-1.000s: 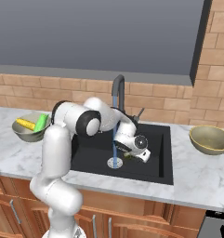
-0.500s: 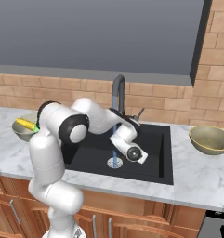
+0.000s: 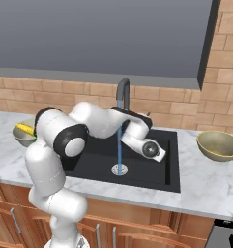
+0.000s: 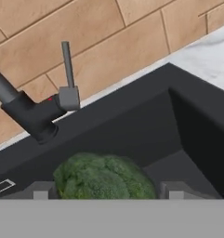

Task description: Pick the corns from the sink and place them in one bowl. Place the broccoli in the other bowl. Then turn off the sink faucet.

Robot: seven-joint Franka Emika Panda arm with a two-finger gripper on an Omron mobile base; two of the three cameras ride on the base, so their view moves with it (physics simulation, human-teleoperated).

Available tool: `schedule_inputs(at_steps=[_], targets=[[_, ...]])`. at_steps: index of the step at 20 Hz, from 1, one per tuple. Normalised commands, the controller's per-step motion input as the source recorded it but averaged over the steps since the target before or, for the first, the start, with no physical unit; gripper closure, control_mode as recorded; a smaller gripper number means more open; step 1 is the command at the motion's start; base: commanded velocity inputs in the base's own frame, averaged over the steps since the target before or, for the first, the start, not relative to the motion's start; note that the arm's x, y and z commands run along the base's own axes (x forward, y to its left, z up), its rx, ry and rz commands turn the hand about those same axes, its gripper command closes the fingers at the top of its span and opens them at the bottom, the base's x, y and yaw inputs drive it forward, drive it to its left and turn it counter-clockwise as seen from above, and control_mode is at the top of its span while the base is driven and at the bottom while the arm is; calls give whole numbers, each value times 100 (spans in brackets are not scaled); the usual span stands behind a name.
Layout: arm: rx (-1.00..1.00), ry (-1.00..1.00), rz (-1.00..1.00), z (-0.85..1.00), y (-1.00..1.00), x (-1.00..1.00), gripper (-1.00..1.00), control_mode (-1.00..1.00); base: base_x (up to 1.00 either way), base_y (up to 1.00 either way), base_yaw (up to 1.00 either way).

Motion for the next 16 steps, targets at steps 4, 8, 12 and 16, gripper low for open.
schedule_inputs(at_steps=[4, 8, 12, 16], targets=[[0, 0, -1, 18, -52, 0, 100, -100, 0, 0, 0], [0, 0, -1, 15, -59, 0, 100, -100, 0, 0, 0], [0, 0, -1, 18, -60, 0, 100, -100, 0, 0, 0], [0, -1, -1, 24, -54, 0, 100, -100, 0, 0, 0]])
